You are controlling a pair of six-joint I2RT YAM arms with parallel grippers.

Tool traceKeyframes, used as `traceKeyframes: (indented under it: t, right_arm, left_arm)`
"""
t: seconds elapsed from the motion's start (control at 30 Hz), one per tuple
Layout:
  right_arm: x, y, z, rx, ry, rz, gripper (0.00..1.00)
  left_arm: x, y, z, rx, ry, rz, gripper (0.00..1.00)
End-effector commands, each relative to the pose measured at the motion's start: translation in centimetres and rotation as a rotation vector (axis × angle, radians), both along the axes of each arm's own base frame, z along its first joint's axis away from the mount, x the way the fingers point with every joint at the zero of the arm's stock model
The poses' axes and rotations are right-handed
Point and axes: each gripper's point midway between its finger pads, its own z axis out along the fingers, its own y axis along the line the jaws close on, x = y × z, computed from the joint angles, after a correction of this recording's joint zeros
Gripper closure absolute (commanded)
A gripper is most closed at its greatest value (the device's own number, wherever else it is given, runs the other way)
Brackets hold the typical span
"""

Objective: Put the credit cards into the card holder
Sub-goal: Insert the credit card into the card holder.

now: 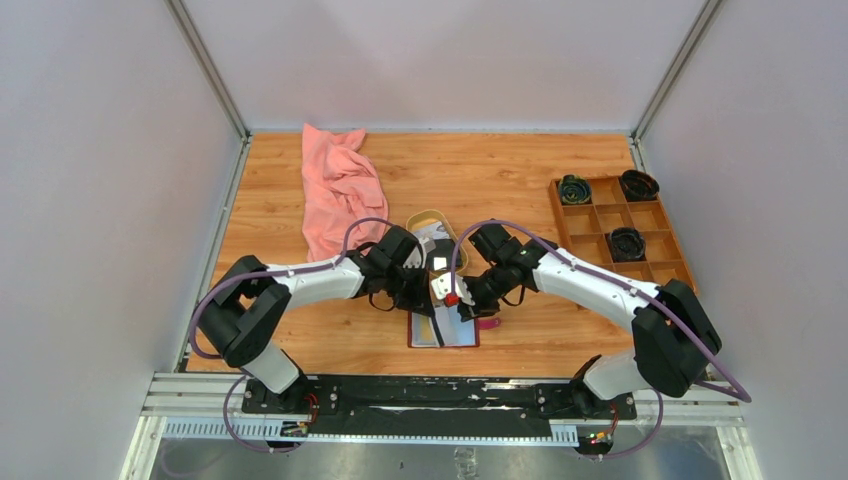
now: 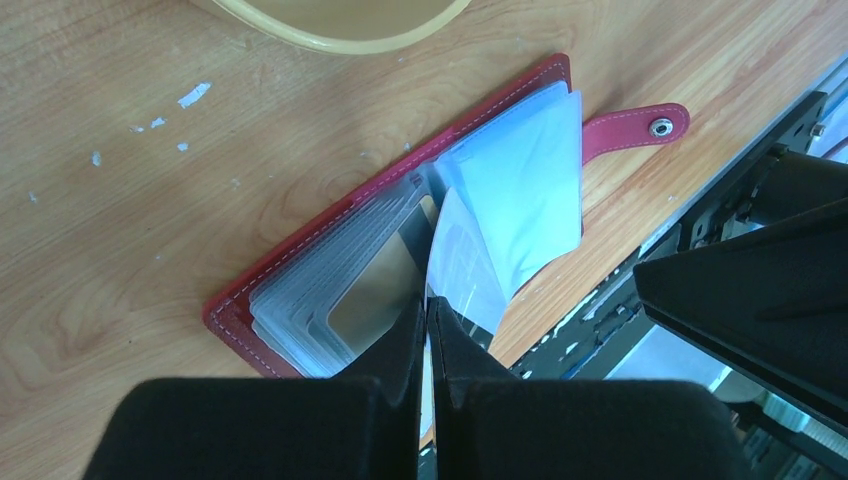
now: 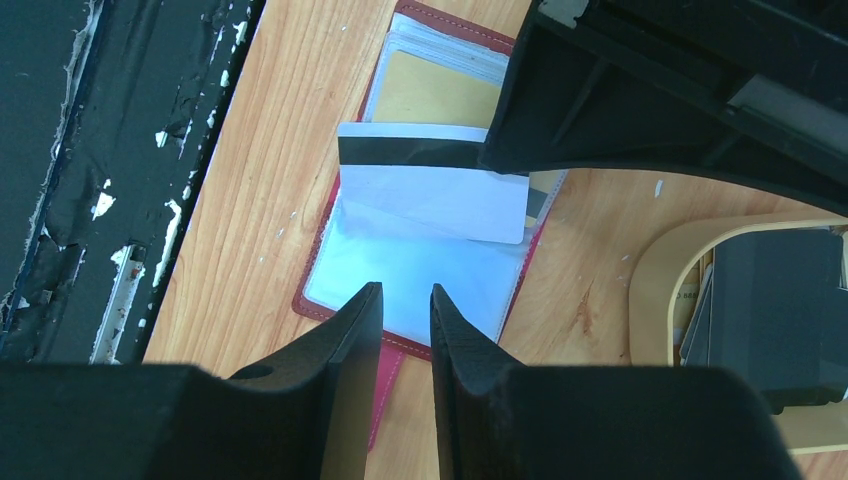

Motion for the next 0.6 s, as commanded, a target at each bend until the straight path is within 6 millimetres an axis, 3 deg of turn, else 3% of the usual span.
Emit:
traceKeyframes:
  t: [0.0,0.57]
  right_arm:
    - [0.01,-0.13,1.00,0.024,-0.003,0.003,0.72]
    - [0.02,-0.15,1.03,0.023,-0.005,0.002,0.72]
  left_arm:
    - [-0.63,0.03,-0.94,0.020,0.031,-0.016,1.00]
    - [-0.67,-0.60,-1.53,0.006,0.060,-0.028,0.98]
